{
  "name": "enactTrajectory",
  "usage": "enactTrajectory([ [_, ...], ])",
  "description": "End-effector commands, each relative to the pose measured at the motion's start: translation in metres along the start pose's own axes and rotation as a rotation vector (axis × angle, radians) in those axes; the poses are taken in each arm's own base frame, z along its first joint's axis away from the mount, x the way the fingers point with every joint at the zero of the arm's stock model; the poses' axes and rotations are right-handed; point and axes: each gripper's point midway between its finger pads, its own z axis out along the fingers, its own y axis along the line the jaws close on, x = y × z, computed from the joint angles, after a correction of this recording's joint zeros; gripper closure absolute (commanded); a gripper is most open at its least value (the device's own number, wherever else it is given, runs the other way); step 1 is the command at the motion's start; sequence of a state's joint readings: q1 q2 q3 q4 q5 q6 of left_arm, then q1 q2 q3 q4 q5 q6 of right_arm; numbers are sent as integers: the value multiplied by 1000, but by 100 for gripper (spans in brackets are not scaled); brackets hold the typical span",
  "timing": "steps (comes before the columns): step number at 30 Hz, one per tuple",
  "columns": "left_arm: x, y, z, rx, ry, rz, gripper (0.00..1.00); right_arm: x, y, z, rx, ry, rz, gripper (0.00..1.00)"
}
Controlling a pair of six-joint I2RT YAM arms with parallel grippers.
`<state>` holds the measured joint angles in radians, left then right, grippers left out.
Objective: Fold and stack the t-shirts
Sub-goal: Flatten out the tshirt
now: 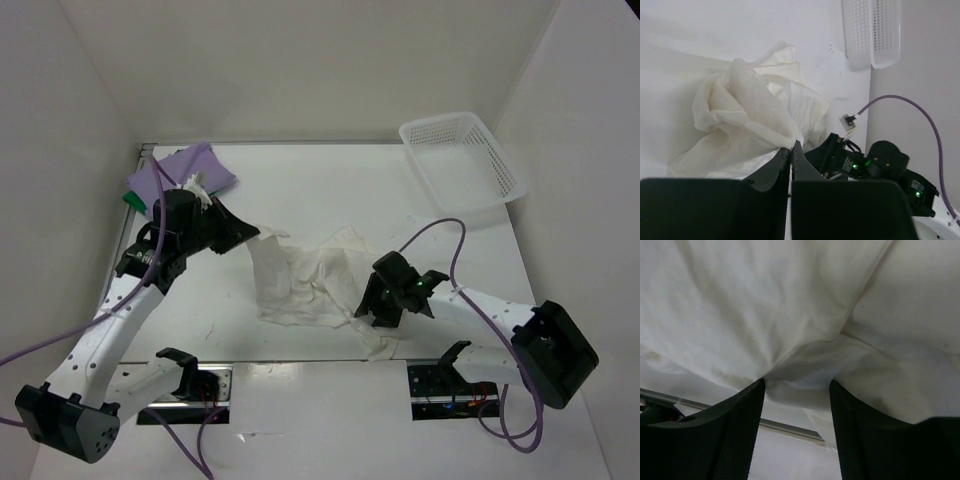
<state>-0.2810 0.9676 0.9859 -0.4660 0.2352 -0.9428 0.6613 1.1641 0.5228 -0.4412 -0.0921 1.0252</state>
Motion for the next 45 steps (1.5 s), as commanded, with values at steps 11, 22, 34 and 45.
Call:
enactTrajectory([
  [11, -66, -96, -35, 236, -150, 110, 100, -54, 132, -133, -278, -232, -158, 100],
  [22, -185, -203, -239, 259, -801, 270, 100, -97, 248, -458, -829, -665, -351, 100],
  [34, -154, -150, -230, 167, -769, 184, 100, -135, 315, -444, -839, -733, -435, 98],
  [45, 9, 12, -39, -1, -140, -239, 100, -330, 313, -109, -468, -372, -299, 71],
])
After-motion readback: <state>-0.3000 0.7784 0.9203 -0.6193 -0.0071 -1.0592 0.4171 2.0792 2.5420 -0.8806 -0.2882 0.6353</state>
